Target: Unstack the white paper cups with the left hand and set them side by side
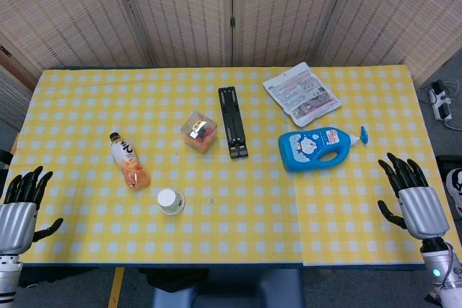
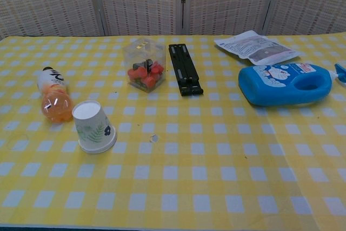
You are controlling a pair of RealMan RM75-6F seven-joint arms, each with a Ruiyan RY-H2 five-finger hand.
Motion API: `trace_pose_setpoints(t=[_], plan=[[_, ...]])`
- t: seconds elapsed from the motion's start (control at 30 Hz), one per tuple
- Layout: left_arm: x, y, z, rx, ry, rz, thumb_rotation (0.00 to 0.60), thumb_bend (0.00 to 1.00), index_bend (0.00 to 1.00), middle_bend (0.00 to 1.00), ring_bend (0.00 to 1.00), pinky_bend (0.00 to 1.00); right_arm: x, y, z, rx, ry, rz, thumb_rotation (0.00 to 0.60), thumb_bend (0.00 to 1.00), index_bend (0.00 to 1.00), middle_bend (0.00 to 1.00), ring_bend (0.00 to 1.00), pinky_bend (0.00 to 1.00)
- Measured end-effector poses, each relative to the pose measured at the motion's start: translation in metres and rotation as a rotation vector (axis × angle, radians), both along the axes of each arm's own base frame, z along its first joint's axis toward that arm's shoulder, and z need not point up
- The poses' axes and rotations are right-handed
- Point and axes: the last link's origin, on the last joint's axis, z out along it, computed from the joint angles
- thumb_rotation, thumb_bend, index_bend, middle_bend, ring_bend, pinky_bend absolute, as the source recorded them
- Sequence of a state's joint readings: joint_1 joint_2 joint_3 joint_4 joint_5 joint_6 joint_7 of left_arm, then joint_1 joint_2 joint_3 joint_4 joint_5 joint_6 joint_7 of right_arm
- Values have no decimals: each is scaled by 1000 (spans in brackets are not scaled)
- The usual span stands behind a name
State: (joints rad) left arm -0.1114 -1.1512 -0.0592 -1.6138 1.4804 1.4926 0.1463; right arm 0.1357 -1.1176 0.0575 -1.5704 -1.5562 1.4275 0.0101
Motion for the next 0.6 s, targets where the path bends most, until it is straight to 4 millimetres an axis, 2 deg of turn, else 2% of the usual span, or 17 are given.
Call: trace_pose_setpoints(t=[0.43, 0.6], plan=[[7, 6, -3, -35, -9, -68, 600, 240, 7, 4, 7, 0, 6, -3, 2, 9, -17, 24, 600, 390, 0, 0, 74, 0], [20, 20, -8, -101, -18, -141, 600, 241, 96, 11, 12, 0, 8, -5, 5, 4, -7, 31, 600, 390, 0, 0, 74, 0]])
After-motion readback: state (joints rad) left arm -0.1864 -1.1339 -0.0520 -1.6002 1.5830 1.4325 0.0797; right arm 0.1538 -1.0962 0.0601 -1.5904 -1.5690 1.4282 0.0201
